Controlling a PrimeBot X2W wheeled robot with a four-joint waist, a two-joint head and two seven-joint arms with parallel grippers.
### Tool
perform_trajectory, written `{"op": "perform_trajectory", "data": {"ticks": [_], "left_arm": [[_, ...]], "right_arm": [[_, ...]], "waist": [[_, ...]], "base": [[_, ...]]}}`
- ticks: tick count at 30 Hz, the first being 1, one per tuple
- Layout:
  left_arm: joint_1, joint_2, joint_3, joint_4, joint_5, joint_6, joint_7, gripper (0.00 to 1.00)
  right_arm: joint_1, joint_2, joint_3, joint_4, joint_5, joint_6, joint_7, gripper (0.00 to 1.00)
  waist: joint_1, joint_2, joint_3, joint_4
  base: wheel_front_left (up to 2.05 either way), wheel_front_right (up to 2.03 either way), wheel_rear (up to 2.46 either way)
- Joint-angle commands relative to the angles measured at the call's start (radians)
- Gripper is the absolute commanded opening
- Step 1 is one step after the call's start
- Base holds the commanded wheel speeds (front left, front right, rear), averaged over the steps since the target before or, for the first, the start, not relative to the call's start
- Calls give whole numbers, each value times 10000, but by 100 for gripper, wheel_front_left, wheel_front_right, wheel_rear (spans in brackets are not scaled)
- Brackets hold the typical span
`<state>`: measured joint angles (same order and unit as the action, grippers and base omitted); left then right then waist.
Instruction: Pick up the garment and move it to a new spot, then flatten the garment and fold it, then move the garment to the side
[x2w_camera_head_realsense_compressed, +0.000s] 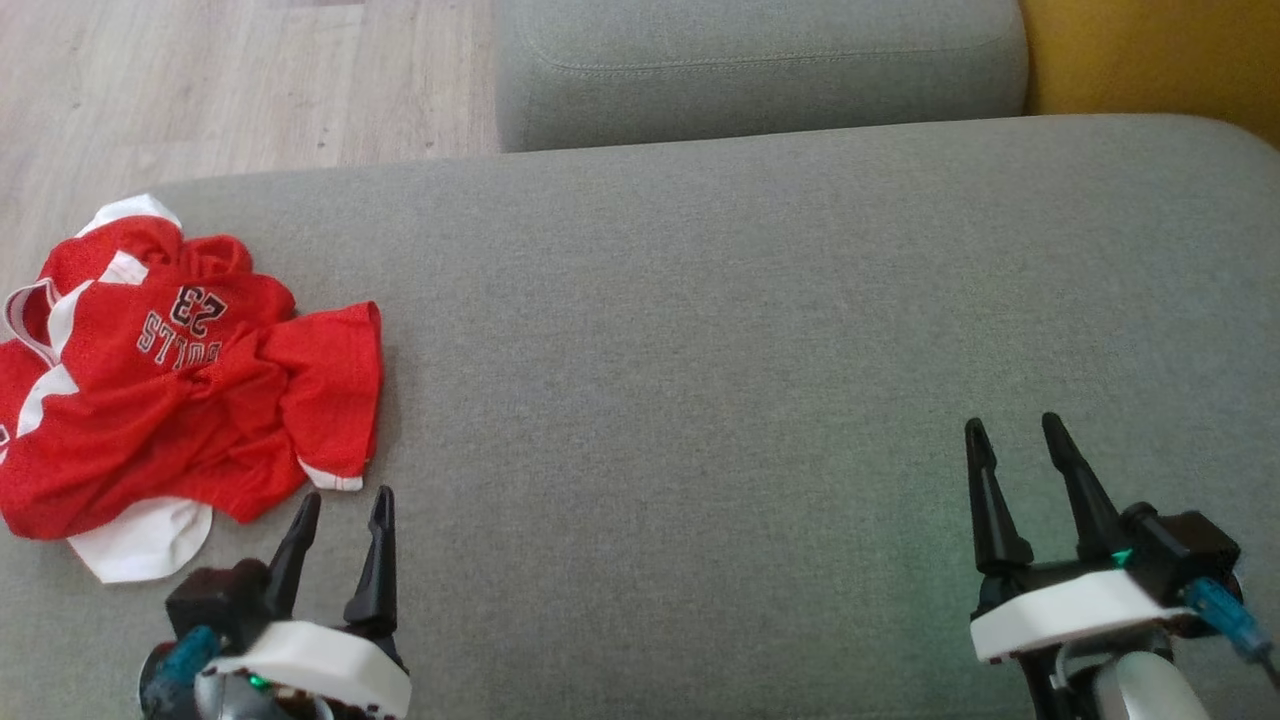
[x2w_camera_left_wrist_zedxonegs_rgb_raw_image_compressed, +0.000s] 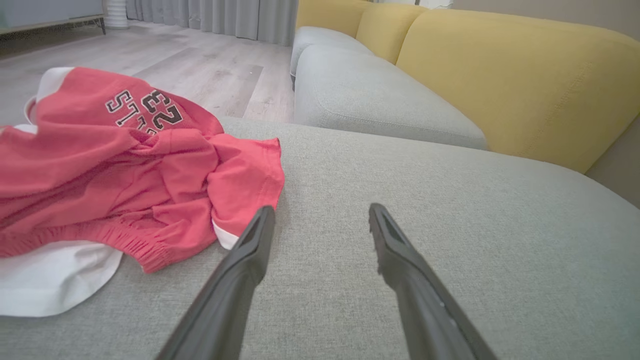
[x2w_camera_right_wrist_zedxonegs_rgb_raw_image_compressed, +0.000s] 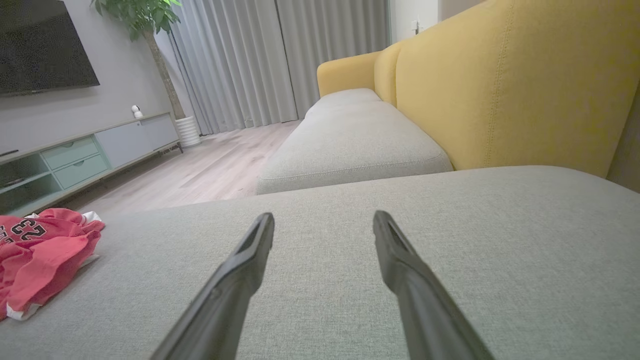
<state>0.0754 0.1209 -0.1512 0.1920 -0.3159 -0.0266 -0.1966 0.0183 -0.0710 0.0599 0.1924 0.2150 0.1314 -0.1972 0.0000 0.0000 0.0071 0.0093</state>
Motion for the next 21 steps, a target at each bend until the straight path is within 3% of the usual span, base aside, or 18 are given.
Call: {"op": "perform_trajectory", "data": {"ticks": [1, 17, 21], "left_arm": [[-345, 117, 262, -375, 288, 30, -152, 100], [-253, -12, 545, -255, 2183, -224, -627, 100], [-242, -113, 731, -127, 2157, -297, -651, 100]], "right_arm": [[-192, -77, 236, -300, -269, -6, -150, 100], [-235, 10, 134, 63, -1437, -7, -622, 100], [-231, -1, 82, 192, -1391, -7, -646, 100]], "waist": [[0, 0, -1, 8], [0, 0, 15, 16], [0, 0, -4, 25]], "base": [[0, 0, 0], [0, 0, 0], [0, 0, 0]]}}
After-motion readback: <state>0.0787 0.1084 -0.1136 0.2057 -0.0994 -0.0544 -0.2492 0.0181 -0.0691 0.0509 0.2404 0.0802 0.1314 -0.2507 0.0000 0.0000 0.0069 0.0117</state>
